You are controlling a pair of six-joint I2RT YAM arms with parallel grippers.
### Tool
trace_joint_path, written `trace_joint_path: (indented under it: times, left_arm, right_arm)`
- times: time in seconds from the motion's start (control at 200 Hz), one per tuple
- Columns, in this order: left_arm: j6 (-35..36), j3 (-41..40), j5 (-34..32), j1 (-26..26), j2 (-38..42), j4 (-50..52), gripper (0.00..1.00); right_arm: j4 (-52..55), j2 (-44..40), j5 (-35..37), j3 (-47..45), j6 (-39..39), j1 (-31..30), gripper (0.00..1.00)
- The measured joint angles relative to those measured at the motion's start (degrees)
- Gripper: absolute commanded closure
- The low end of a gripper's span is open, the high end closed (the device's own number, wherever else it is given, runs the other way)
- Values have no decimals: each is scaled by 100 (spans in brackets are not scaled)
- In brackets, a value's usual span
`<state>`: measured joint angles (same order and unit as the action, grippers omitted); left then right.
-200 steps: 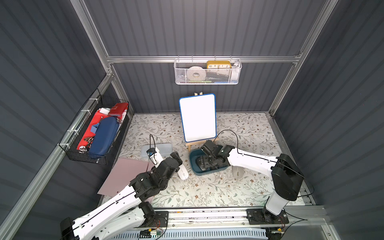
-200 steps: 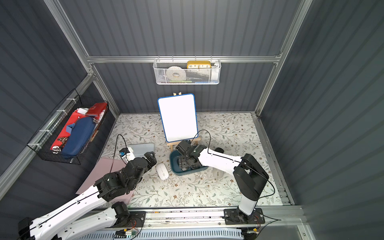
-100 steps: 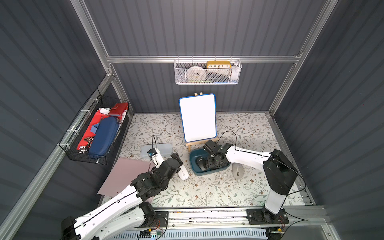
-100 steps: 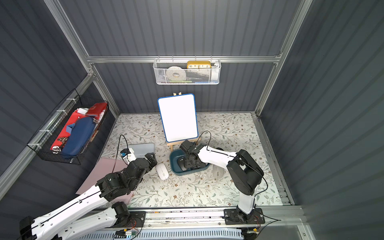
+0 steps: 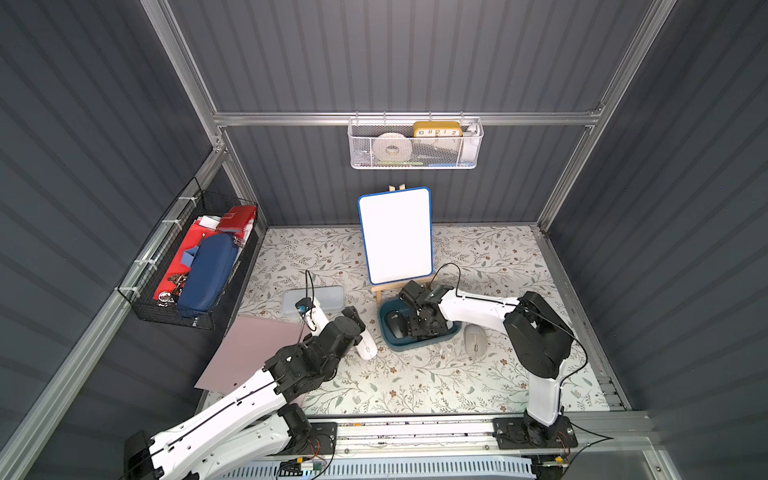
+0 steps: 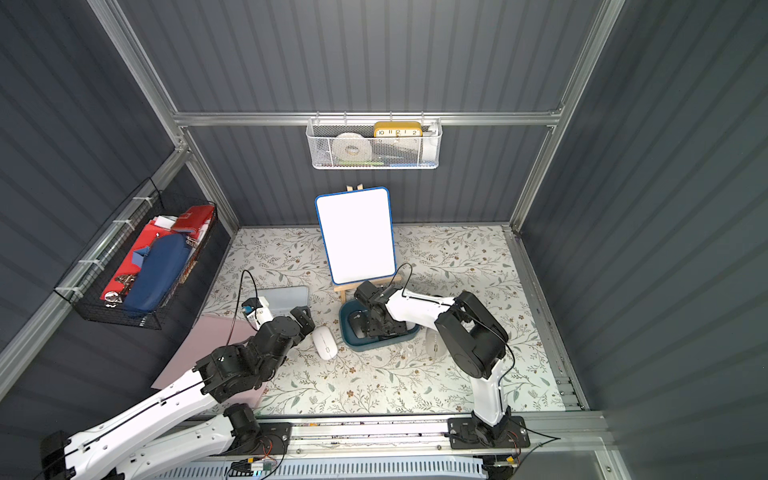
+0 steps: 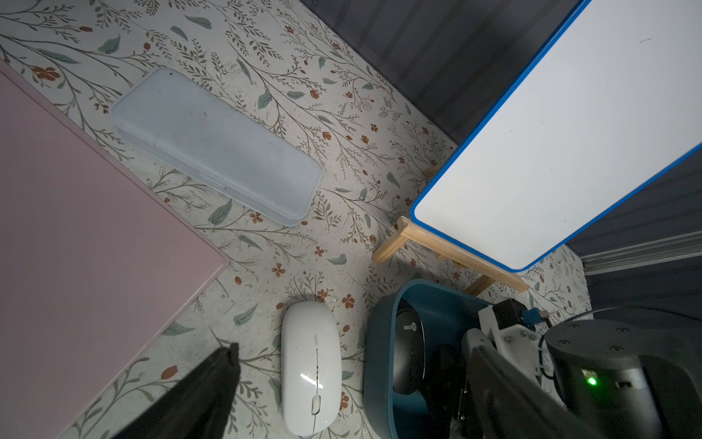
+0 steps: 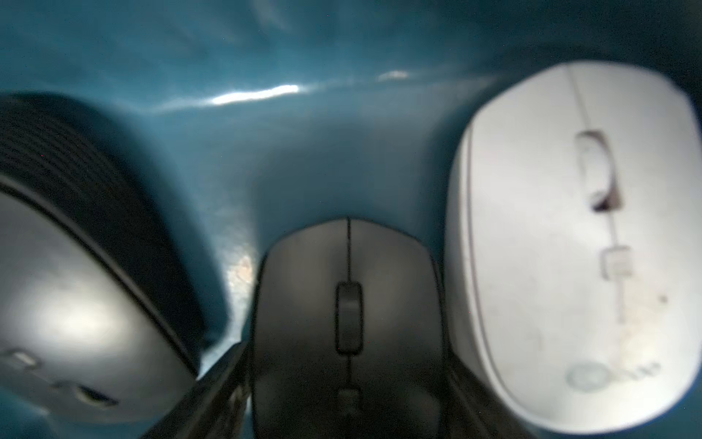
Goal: Take out the mouse from the storage box
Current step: Pick up the mouse from the storage box.
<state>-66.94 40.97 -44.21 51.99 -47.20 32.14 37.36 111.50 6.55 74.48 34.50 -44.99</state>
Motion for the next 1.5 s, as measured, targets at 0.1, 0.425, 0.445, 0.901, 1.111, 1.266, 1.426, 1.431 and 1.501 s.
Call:
trace_joint_path:
  times: [0.1,0.425,0.445,0.901,1.111,1.266,1.426,1.431,1.501]
  left_arm:
    - [-4,-7,-2,-2,11,0,1]
    - [-22,-39,-85,0,92,7,1]
    - [-22,-39,-85,0,90,7,0]
    - [-22,-39,-85,0,11,4,1]
    - [-22,-39,-83,0,11,4,0]
    - [-22,-39,-83,0,11,2,0]
    - [-22,-101,-74,0,37,-76,0]
    - [-22,-105,-74,0,37,-81,0]
    - [-20,-125,-50,-2,33,-96,0]
  right_arm:
    - [2,72,-33,85,11,0,41]
    - [2,33,-181,118,13,0,56]
    - [4,24,-186,118,13,0,56]
    - [192,-925,-83,175,11,61,57]
    - [393,-1622,28,144,0,107,57]
    - [584,-2363,116,-175,20,103,57]
    - [909,-3239,173,-752,129,103,57]
    - [925,-3259,175,-767,131,103,57]
    - [1086,-3624,170,-1034,212,103,57]
